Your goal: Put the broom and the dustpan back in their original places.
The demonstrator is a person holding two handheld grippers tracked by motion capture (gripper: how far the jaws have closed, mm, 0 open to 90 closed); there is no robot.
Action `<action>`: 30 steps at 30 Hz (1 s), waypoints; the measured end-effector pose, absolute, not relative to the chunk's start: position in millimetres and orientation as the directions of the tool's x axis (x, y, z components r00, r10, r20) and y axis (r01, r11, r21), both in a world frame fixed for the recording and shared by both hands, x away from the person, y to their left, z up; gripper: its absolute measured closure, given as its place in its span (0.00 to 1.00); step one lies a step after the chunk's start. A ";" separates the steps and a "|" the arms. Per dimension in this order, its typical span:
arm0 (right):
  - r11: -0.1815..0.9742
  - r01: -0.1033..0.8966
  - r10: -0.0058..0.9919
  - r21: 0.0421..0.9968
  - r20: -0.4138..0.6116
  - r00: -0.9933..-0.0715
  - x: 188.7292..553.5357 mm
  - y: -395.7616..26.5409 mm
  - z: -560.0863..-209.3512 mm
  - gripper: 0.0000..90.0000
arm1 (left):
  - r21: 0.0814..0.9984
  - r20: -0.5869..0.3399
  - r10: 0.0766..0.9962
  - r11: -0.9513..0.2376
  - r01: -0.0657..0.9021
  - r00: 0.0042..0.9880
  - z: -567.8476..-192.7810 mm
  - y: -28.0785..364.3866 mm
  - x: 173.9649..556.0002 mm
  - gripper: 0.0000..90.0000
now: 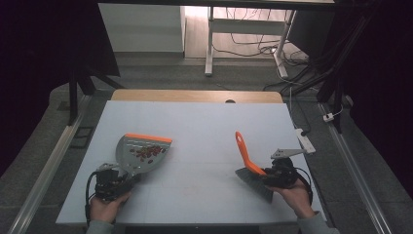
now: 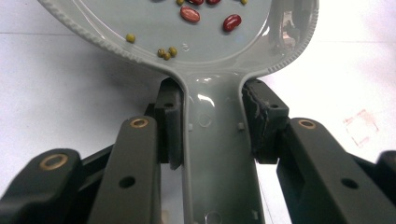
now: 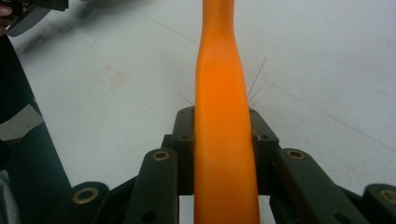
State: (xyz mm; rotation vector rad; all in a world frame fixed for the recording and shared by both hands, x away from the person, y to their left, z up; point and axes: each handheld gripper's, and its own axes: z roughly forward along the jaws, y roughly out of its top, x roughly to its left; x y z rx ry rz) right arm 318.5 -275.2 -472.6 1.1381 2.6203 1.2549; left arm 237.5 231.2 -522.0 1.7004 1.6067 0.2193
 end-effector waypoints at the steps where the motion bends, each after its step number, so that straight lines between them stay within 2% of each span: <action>1: 0.409 0.611 0.625 0.678 0.280 -0.728 319.2 -276.1 -473.5 0.78 | 0.622 -0.373 0.909 0.097 0.777 0.186 -522.3 230.6 238.1 0.69; 7: 0.417 0.657 0.654 0.628 0.295 -0.697 327.7 -279.0 -484.7 0.78 | 0.617 -0.371 0.913 0.103 0.780 0.172 -524.6 226.6 242.2 0.69; 19: 0.410 0.681 0.680 0.607 0.295 -0.672 344.1 -287.1 -491.1 0.77 | 0.611 -0.359 0.922 0.115 0.784 0.145 -527.9 222.2 246.0 0.69; 30: 0.430 0.685 0.689 0.588 0.276 -0.670 355.7 -291.2 -498.1 0.68 | 0.599 -0.345 0.930 0.110 0.793 0.131 -531.7 217.8 249.7 0.69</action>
